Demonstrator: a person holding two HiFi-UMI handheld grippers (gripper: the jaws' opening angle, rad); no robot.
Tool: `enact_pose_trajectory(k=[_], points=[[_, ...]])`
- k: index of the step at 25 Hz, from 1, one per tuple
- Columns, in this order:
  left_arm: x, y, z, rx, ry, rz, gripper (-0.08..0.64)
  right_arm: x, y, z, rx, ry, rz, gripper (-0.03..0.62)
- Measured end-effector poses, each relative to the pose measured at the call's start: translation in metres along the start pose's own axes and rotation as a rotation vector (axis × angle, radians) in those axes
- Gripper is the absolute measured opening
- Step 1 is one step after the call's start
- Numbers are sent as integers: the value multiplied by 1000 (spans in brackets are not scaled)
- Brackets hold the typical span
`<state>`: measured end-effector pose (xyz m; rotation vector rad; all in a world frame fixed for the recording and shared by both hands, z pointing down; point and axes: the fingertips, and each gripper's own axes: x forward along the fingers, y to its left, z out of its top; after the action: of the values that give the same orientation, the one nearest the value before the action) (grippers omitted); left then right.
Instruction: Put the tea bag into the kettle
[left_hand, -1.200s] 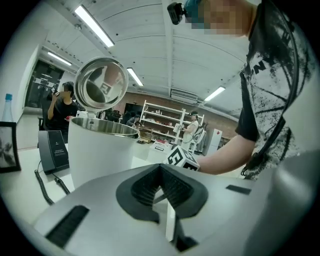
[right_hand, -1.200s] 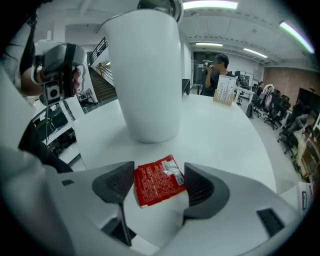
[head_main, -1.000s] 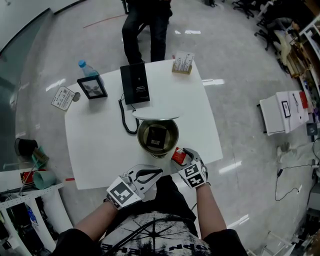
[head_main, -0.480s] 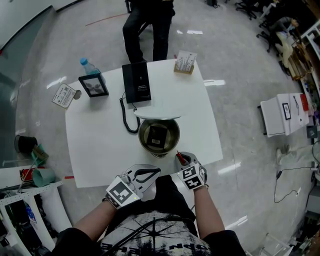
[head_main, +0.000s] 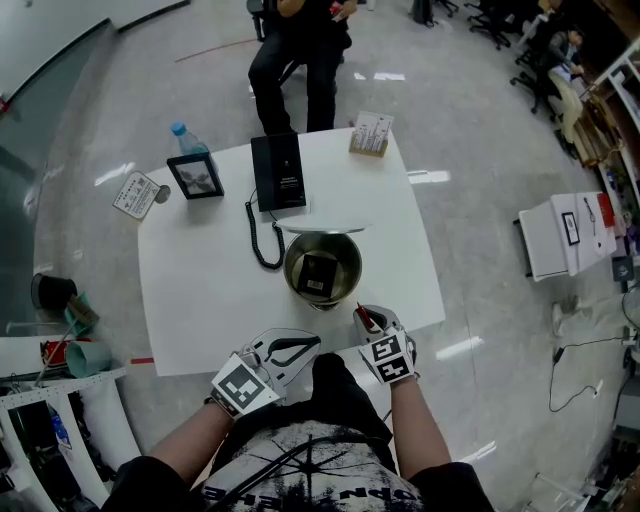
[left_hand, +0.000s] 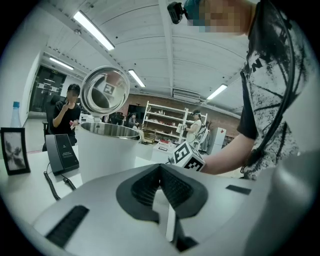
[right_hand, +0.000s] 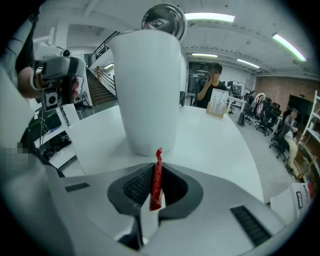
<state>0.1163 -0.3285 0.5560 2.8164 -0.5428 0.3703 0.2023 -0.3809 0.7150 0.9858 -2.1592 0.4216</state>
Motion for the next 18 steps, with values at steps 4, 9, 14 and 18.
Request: enact_pose_trajectory(k=[4, 9, 14, 18], points=[[-9, -3, 12, 44, -21, 9, 9, -27, 0, 28, -18, -75, -28, 37], [-21, -3, 25, 66, -62, 19, 9, -64, 3, 68, -35, -186, -69, 37], [-36, 4, 39, 109, -116, 38, 8, -102, 9, 111, -21, -332, -98, 37], [-47, 8, 49, 137, -142, 46, 9, -128, 12, 134, -5, -421, -131, 37]])
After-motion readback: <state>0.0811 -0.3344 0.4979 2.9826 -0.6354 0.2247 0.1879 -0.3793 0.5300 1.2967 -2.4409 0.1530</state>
